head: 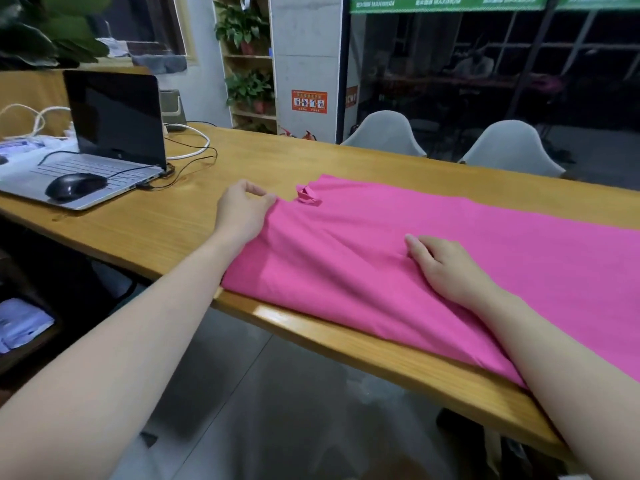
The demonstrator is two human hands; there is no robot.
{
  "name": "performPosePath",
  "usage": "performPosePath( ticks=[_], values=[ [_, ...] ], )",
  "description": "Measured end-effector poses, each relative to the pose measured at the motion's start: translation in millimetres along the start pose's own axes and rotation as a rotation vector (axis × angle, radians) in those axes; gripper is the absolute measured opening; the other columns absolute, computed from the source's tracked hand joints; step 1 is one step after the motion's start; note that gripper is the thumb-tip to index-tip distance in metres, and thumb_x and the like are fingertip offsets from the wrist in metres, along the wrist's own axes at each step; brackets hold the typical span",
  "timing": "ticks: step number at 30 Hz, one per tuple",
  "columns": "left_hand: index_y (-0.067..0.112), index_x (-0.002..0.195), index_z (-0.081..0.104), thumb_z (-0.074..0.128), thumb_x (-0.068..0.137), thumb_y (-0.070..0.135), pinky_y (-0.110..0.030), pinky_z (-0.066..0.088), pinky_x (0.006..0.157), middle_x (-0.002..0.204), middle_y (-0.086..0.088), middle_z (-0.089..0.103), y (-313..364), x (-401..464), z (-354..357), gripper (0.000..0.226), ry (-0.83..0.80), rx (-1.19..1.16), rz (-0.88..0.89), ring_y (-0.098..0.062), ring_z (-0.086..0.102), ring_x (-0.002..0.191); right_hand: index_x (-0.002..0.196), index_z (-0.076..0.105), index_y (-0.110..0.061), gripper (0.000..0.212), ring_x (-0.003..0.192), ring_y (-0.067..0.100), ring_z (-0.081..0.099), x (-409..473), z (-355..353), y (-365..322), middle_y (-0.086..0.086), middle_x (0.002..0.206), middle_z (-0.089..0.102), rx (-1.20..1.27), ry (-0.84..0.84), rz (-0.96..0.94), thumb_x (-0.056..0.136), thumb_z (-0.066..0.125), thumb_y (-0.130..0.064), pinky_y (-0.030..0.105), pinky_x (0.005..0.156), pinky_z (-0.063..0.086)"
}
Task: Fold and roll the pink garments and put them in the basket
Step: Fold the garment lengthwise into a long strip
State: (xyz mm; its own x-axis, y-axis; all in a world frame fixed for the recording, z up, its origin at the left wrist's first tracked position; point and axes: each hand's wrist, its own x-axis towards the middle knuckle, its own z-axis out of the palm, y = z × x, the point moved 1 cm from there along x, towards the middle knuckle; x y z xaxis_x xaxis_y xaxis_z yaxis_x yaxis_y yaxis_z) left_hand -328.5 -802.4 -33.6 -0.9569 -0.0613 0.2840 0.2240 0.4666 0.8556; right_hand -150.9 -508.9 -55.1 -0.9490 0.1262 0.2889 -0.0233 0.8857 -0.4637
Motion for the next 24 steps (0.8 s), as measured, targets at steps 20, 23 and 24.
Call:
performPosePath(
  ticks=[20,23,24],
  values=[
    [0.029,0.112,0.061,0.064,0.093,0.027,-0.039,0.043,0.065,0.07,-0.003,0.064,-38.6,-34.2,-7.3,0.02,-0.075,0.321,0.317,-0.025,0.059,0.071,0.086,0.057,-0.016,0.021,0.071,0.017,0.056,-9.5,-48.4,48.7,-0.001,0.077,0.063,0.052,-0.083,0.131,0.099,0.064,-0.032,0.033,0.068,0.044],
    [0.024,0.115,0.063,0.06,0.093,0.027,-0.041,0.049,0.08,0.101,-0.004,0.064,-33.3,-36.0,-8.9,0.023,-0.133,0.614,0.29,-0.032,0.062,0.098,0.088,0.057,-0.023,0.021,0.076,0.024,0.058,-15.0,-35.0,52.8,-0.008,0.076,0.061,-0.071,-0.042,0.124,0.097,0.063,-0.041,0.038,0.069,0.045],
    [0.021,0.118,0.063,0.06,0.092,0.026,-0.043,0.048,0.084,0.11,-0.007,0.06,-29.7,-35.3,-7.4,0.026,-0.143,0.676,0.298,-0.034,0.06,0.104,0.087,0.056,-0.026,0.023,0.076,0.024,0.058,-19.2,-30.3,53.1,-0.011,0.074,0.059,-0.14,-0.013,0.117,0.096,0.061,-0.047,0.037,0.067,0.044]
  ],
)
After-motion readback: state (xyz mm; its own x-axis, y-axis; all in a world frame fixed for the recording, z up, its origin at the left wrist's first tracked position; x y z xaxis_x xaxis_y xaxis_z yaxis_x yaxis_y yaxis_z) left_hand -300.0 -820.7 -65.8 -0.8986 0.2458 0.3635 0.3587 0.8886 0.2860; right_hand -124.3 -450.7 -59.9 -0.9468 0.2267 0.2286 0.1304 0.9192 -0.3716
